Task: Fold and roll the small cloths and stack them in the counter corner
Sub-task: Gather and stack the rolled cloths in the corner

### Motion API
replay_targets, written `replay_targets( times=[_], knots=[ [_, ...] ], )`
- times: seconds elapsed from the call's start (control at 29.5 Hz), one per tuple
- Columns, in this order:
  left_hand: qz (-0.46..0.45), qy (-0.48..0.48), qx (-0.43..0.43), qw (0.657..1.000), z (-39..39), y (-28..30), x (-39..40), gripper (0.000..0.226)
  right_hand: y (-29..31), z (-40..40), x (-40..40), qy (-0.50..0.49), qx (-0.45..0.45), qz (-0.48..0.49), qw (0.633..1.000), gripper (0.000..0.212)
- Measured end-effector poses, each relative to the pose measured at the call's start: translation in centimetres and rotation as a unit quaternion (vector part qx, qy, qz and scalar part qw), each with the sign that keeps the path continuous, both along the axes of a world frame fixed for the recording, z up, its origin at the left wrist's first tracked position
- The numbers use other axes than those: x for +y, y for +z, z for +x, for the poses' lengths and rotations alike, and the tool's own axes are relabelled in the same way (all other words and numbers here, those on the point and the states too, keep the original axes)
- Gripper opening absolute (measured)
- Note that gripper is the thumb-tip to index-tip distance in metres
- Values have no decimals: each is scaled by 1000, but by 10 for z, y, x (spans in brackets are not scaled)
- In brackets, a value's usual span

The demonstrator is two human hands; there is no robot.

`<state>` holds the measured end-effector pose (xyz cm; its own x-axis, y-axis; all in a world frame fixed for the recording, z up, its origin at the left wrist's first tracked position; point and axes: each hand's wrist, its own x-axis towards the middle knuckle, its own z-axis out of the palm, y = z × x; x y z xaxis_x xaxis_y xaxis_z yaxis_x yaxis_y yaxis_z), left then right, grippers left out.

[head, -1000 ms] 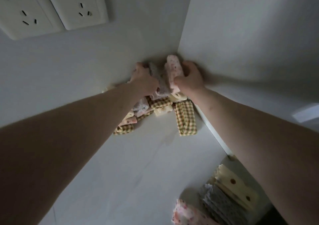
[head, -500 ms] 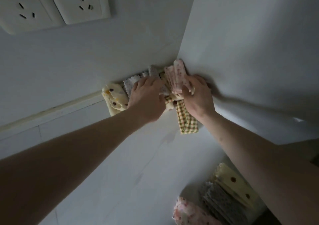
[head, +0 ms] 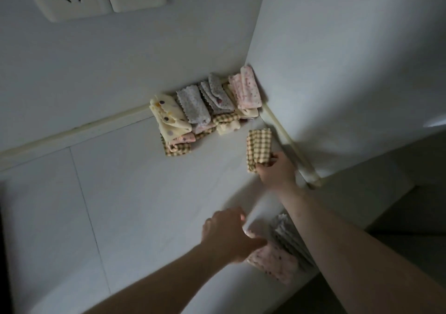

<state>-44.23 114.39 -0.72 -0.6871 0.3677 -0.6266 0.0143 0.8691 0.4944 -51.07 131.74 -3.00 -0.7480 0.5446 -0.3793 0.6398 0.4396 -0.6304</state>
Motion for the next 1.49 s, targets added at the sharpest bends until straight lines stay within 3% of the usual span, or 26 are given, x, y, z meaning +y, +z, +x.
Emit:
replay_targets(
  times=[0.1,0.27,0.37,0.54,0.64,0.74,0.98,1.08,1.18,1.35,1.49],
  knots=[
    [-4,20,25,999,28,-6,8,60,2,14,-5,-8,-37,-36,999,34],
    [49,59,54,996,43,-17,1,21,5,34,-12,26,-83,-4,996,23],
    [86,106,64,989,31,-15,-15,14,9,38,-15,40,-84,-9,996,24],
    [139,210,61,966,-7,-17,-57,13,12,37,-23,14,-76,-37,996,27],
    [146,270,57,950,-24,-17,-83,12,4,40,-33,23,-57,-13,998,17],
    [168,327,61,928,-44,-7,-103,15,9,34,-44,-4,-6,-63,998,13],
    [299,374,99,872,-138,43,-110,21,42,-23,-61,-29,120,-135,983,15],
    [303,392,108,862,-183,56,-101,21,55,-56,-70,-11,135,-160,978,19],
    [296,431,109,846,-224,59,-94,25,65,-92,-80,6,139,-165,976,9],
    [276,451,118,840,-258,58,-88,32,62,-136,-99,45,152,-153,975,21],
    [210,407,144,877,-247,43,-84,58,47,-143,-103,110,92,-56,988,33]
  ],
)
